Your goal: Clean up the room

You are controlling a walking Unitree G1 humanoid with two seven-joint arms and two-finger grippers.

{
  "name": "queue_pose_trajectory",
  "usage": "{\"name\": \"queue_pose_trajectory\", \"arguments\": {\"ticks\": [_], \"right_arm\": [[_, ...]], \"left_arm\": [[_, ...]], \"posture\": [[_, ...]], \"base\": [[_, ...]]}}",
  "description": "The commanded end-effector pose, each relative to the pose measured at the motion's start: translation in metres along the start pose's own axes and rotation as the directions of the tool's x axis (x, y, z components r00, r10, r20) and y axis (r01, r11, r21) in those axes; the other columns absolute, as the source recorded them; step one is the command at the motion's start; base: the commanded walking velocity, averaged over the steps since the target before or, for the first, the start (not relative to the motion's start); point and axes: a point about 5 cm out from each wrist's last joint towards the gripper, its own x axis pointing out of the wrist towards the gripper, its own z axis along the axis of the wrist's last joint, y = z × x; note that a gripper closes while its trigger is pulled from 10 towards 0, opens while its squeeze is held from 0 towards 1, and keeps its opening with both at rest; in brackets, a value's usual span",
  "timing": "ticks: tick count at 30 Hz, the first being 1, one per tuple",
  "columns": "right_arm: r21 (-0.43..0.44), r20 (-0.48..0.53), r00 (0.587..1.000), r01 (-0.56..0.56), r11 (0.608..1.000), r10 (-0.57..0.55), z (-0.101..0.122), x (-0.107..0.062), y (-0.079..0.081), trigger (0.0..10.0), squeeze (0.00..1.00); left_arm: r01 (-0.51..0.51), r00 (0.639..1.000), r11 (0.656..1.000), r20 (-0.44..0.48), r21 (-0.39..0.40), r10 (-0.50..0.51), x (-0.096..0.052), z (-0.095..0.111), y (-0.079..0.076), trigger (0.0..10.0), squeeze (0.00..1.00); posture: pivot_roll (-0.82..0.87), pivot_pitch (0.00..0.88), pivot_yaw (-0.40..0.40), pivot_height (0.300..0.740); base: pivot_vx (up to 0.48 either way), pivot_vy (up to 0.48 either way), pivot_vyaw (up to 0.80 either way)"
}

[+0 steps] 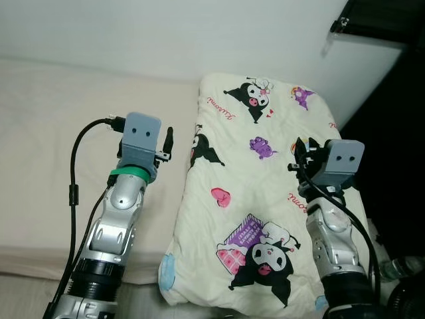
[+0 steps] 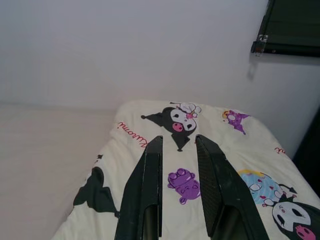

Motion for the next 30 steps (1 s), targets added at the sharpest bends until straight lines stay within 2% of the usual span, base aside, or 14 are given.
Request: {"name": "queue_pose_trajectory", "arguments": {"ticks": [1, 30], "right_arm": [[-0.009, -0.015, 1.0, 0.011, 1.0, -0.012, -0.005, -0.0035, -0.0035, 10.0, 0.0], [-0.008, -0.018, 1.0, 0.014, 1.0, -0.015, -0.0062, -0.0064, -0.0038, 10.0, 0.0]], "left_arm": [[0.023, 1.0, 1.0, -0.006, 0.005, -0.023, -0.0018, -0.003, -0.0062, 10.0, 0.0], [0.023, 0.999, 1.0, -0.023, 0.008, -0.023, -0.0007, -0.0063, -0.0066, 10.0, 0.0]], "posture": [[-0.07, 0.04, -0.051, 0.74], [-0.08, 0.043, -0.043, 0.74]], "base": [[0.0, -0.48, 0.0], [0.0, -0.48, 0.0]]}}
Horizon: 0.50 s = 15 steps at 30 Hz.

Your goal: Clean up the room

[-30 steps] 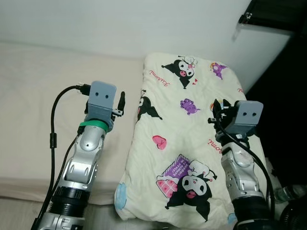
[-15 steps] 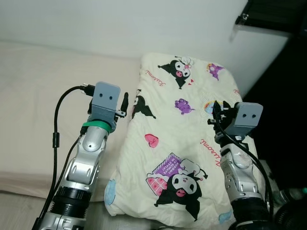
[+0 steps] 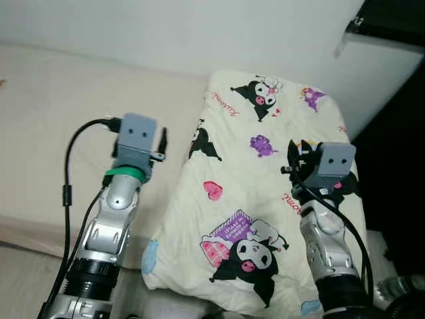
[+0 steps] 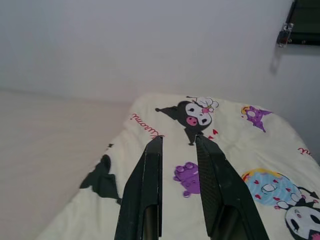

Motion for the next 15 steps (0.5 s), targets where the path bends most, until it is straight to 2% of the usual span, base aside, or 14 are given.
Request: {"name": "queue_pose_trajectory", "arguments": {"ticks": [1, 4, 15], "right_arm": [[-0.003, 0.001, 1.0, 0.022, 1.0, -0.022, -0.0003, -0.0017, -0.0063, 10.0, 0.0], [-0.004, 0.0, 1.0, 0.023, 1.0, -0.023, -0.0005, -0.0019, -0.0065, 10.0, 0.0], [-0.003, 0.001, 1.0, 0.022, 1.0, -0.022, -0.0006, -0.0017, -0.0062, 10.0, 0.0]], "left_arm": [[0.026, 1.0, 1.0, -0.008, 0.002, -0.026, -0.0006, -0.002, -0.0065, 10.0, 0.0], [0.025, 1.0, 1.0, -0.013, 0.001, -0.025, -0.0003, -0.0027, -0.0066, 10.0, 0.0], [0.012, 0.999, 1.0, -0.041, -0.025, -0.013, 0.0019, -0.0054, -0.0048, 10.0, 0.0]], "posture": [[-0.08, 0.043, -0.043, 0.74], [-0.08, 0.043, -0.043, 0.74], [-0.08, 0.038, -0.04, 0.74]], "base": [[0.0, -0.48, 0.0], [0.0, -0.48, 0.0], [0.0, 0.0, 0.0]]}}
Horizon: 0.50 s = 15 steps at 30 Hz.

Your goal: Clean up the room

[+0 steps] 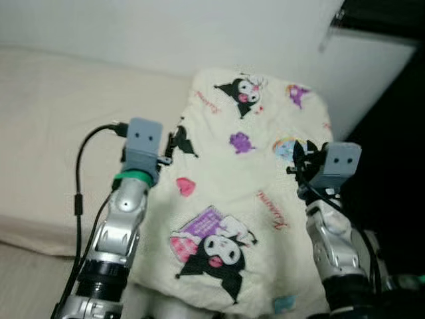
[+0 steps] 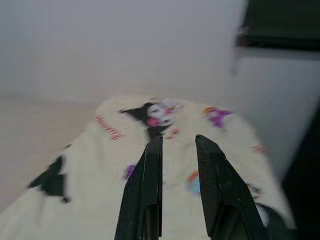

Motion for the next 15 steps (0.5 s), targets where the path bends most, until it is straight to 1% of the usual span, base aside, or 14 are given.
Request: {"name": "queue_pose_trajectory", "arguments": {"ticks": [1, 13, 15], "right_arm": [[0.001, -0.013, 1.0, 0.01, 1.0, -0.01, -0.0034, -0.0028, -0.0022, 10.0, 0.0], [-0.001, -0.015, 1.0, 0.008, 1.0, -0.008, -0.004, -0.0032, -0.0022, 10.0, 0.0], [-0.001, -0.016, 1.0, 0.007, 1.0, -0.007, -0.0043, -0.0034, -0.0019, 10.0, 0.0]], "left_arm": [[-0.005, 1.0, 1.0, -0.025, 0.003, 0.005, -0.0006, -0.0047, 0.0025, 10.0, 0.0], [-0.005, 0.999, 1.0, -0.033, -0.003, 0.005, -0.0001, -0.0059, 0.0019, 10.0, 0.0], [-0.006, 0.999, 1.0, -0.032, -0.003, 0.005, 0.0, -0.0057, 0.002, 10.0, 0.0]], "posture": [[-0.08, 0.038, -0.04, 0.74], [-0.08, 0.037, -0.037, 0.74], [-0.08, 0.038, -0.037, 0.74]], "base": [[0.0, 0.0, 0.0], [0.0, 0.0, 0.0], [0.0, 0.24, 0.0]]}}
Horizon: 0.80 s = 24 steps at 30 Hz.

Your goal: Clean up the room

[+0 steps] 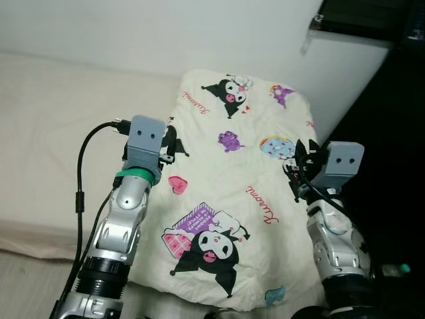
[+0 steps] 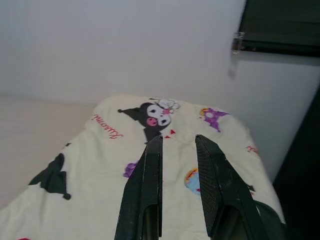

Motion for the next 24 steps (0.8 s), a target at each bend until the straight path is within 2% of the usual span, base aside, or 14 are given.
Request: {"name": "queue_pose_trajectory", "arguments": {"ticks": [1, 15, 24], "right_arm": [[-0.004, -0.015, 1.0, 0.014, 1.0, -0.014, -0.0036, -0.0031, -0.0045, 10.0, 0.0], [-0.003, -0.02, 1.0, 0.015, 1.0, -0.015, -0.0048, -0.0037, -0.0038, 10.0, 0.0], [-0.003, -0.028, 1.0, 0.013, 1.0, -0.013, -0.007, -0.0051, -0.0029, 10.0, 0.0]], "left_arm": [[0.01, 1.0, 1.0, -0.026, -0.001, -0.01, -0.0006, -0.0046, -0.0025, 10.0, 0.0], [0.004, 1.0, 1.0, -0.023, -0.005, -0.004, -0.0006, -0.0038, -0.0015, 10.0, 0.0], [0.029, 1.0, 1.0, 0.002, -0.002, -0.029, -0.0037, -0.0018, -0.0053, 10.0, 0.0]], "posture": [[-0.08, 0.038, -0.037, 0.74], [-0.08, 0.044, -0.036, 0.74], [-0.08, 0.05, -0.037, 0.74]], "base": [[0.0, 0.24, 0.0], [0.0, 0.259, 0.0], [0.0, 0.0, 0.0]]}}
